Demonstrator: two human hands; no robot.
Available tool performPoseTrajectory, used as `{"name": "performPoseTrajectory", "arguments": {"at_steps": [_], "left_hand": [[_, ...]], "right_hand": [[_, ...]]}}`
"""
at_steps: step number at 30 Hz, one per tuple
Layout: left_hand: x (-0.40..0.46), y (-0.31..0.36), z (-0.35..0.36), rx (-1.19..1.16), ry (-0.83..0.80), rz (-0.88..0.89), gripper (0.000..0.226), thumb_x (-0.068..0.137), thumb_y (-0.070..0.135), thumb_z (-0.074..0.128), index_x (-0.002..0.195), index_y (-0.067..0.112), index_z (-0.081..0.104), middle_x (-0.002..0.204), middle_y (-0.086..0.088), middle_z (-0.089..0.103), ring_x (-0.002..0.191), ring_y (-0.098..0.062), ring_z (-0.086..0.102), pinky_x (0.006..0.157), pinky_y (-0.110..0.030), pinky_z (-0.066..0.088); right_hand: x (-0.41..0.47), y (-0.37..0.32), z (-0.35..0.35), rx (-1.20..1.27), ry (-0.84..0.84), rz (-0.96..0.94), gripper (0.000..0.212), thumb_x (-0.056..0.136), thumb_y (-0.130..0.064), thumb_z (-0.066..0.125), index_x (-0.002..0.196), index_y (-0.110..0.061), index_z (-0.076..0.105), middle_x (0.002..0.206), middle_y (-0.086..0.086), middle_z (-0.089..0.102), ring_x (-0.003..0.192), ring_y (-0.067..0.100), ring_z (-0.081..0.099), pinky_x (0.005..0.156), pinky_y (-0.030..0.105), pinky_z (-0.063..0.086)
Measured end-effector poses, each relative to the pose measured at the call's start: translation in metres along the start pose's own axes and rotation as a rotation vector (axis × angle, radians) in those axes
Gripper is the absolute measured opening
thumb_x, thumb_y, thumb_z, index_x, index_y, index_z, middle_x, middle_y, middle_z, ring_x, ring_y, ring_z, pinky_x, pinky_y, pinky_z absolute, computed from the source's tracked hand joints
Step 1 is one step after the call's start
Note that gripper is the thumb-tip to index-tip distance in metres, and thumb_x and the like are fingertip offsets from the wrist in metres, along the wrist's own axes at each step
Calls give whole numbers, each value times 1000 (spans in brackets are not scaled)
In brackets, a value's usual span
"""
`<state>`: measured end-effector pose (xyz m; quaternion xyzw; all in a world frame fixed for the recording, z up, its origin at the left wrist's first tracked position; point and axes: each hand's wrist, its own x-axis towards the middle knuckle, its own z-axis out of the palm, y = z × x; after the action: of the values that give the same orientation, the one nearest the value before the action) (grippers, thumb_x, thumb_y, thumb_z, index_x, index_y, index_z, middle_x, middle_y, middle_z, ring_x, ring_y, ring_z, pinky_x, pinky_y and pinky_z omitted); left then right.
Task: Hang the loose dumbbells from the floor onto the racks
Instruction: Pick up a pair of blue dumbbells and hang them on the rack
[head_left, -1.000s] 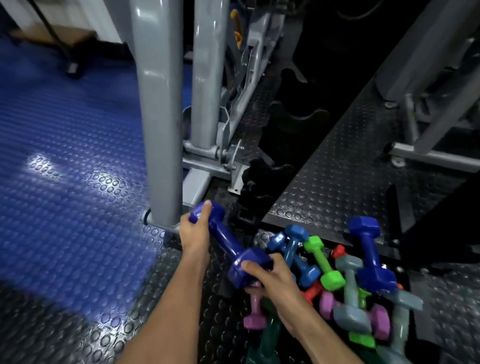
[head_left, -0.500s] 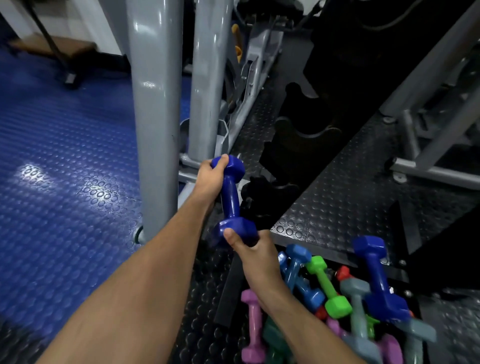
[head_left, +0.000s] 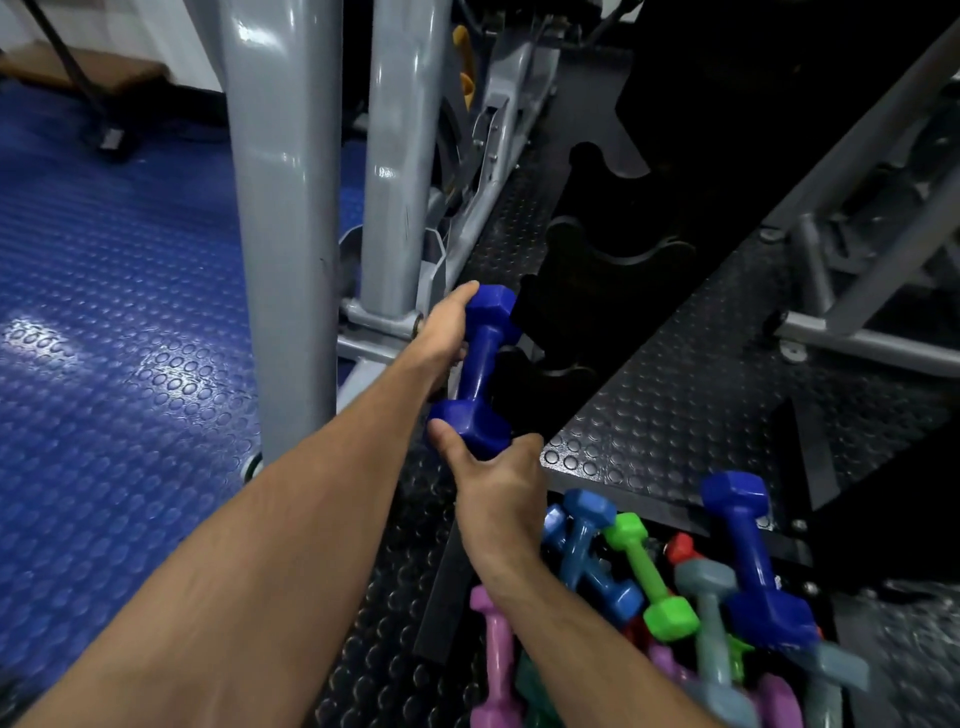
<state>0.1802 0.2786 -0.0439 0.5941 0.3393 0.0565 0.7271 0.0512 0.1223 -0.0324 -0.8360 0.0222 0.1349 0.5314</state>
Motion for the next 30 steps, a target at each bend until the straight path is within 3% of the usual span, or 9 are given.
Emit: {"name": "performPoseTrajectory", "arguments": {"at_steps": [2, 5, 11, 13, 16, 19, 21, 23, 30], "left_hand": [[3, 1, 1, -17, -38, 2, 54, 68, 69, 63, 95, 23, 70, 95, -4, 64, 88, -26, 53, 72, -42, 43], [-18, 12, 2, -3, -85, 19, 43, 102, 54, 42, 102, 22, 70, 99, 3, 72, 101, -24, 62, 95, -42, 46], [-29, 16, 6, -5, -146, 2, 49, 108, 48, 30, 115, 20, 70, 105, 8, 77, 101, -10, 68, 94, -31, 46], [-36, 18, 16, 24, -175, 8, 52, 108, 47, 32, 125, 13, 68, 116, 0, 76, 111, -13, 68, 96, -32, 46], [-46, 19, 28, 54, -181, 21, 58, 104, 47, 42, 110, 0, 76, 91, -17, 77, 89, -38, 68, 86, -43, 49], [-44, 11, 27, 52, -176, -1, 60, 106, 45, 41, 141, -1, 56, 125, -16, 70, 124, -35, 61, 111, -42, 42], [-47, 6, 28, 105, -179, 50, 53, 110, 34, 34, 129, -9, 60, 78, -7, 79, 79, -13, 76, 84, -31, 54], [-52, 3, 30, 149, -171, 98, 57, 111, 26, 32, 117, -27, 52, 47, -14, 58, 40, 0, 57, 54, -18, 46], [-47, -5, 28, 3, -197, 36, 42, 110, 38, 35, 89, 20, 65, 63, 11, 73, 59, 1, 68, 56, -13, 51]], "right_hand": [[3, 0, -6, 12, 29, 8, 71, 75, -70, 76, 113, -16, 52, 99, -4, 68, 81, 9, 65, 59, 19, 43], [7, 2, -14, -7, 62, 13, 76, 72, -73, 76, 115, -15, 53, 99, -3, 69, 86, 15, 67, 69, 31, 53], [1, 4, -12, -17, 75, 33, 75, 71, -71, 79, 114, -16, 51, 98, -6, 67, 79, 7, 62, 56, 17, 38], [0, 5, -13, 7, 92, 61, 71, 72, -69, 80, 110, -16, 50, 94, -7, 66, 76, 3, 60, 55, 14, 37], [2, 12, -17, -7, 117, 75, 70, 72, -71, 79, 104, -17, 49, 89, -6, 66, 74, 11, 63, 60, 21, 46], [6, 14, -19, -30, 111, 80, 71, 70, -72, 79, 104, -19, 46, 91, -6, 68, 76, 10, 66, 59, 25, 47], [7, 13, -20, -49, 117, 79, 72, 70, -71, 80, 105, -20, 44, 93, -5, 69, 77, 10, 65, 55, 21, 41], [7, 13, -19, -77, 114, 73, 74, 70, -72, 80, 105, -19, 41, 95, -3, 68, 78, 12, 65, 54, 22, 38], [11, 14, -35, -144, -21, -13, 74, 73, -70, 78, 110, -18, 40, 102, -5, 64, 86, 14, 62, 60, 19, 42]]}}
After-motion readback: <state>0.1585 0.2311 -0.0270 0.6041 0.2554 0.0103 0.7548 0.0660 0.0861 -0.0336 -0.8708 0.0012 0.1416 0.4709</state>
